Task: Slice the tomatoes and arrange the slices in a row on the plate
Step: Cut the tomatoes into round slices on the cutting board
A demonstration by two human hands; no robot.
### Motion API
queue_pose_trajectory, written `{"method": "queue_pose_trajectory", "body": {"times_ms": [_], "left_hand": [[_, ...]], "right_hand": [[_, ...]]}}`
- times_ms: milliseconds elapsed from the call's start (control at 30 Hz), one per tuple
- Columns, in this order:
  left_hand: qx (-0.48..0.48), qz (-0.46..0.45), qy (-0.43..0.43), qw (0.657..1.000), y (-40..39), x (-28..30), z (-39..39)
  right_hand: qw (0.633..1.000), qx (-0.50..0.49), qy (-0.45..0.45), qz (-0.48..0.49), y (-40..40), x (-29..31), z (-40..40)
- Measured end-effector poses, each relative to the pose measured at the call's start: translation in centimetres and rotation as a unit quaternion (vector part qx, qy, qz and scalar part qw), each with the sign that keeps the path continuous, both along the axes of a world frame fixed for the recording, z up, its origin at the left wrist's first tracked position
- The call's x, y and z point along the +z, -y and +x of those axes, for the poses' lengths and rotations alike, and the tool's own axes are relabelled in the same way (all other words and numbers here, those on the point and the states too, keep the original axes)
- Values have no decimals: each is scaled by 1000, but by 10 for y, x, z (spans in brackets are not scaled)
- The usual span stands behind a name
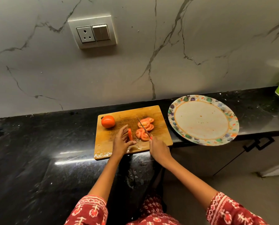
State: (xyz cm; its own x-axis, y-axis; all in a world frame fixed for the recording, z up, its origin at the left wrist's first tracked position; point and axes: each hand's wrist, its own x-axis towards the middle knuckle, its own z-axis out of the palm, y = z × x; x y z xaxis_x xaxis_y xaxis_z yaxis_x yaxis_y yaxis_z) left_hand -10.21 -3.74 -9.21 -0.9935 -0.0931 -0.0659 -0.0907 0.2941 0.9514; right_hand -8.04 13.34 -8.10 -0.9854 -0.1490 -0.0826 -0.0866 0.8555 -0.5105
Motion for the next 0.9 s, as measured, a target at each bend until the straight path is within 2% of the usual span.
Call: {"method": "queue_pose_trajectory", "body": {"times_ms": [200,367,500,733,900], "left_hand": [[-13,-33,-6,999,-3,-1,0],[-22,5,5,1000,-11,4,1],[-7,-6,10,1000,-6,5,2],[30,-98,-1,995,0,-3,0],[-38,-215,12,976,-7,-3,-13]], "right_hand": [[998,-55,4,-43,-20,-1,-20],[996,-66,8,-52,-25,-6,-25],[996,-64,5,-59,-29,-8,-27],[996,-58,11,-65,-34,-11,-27],[996,-53,7,-76,-34,-14,-25]]}}
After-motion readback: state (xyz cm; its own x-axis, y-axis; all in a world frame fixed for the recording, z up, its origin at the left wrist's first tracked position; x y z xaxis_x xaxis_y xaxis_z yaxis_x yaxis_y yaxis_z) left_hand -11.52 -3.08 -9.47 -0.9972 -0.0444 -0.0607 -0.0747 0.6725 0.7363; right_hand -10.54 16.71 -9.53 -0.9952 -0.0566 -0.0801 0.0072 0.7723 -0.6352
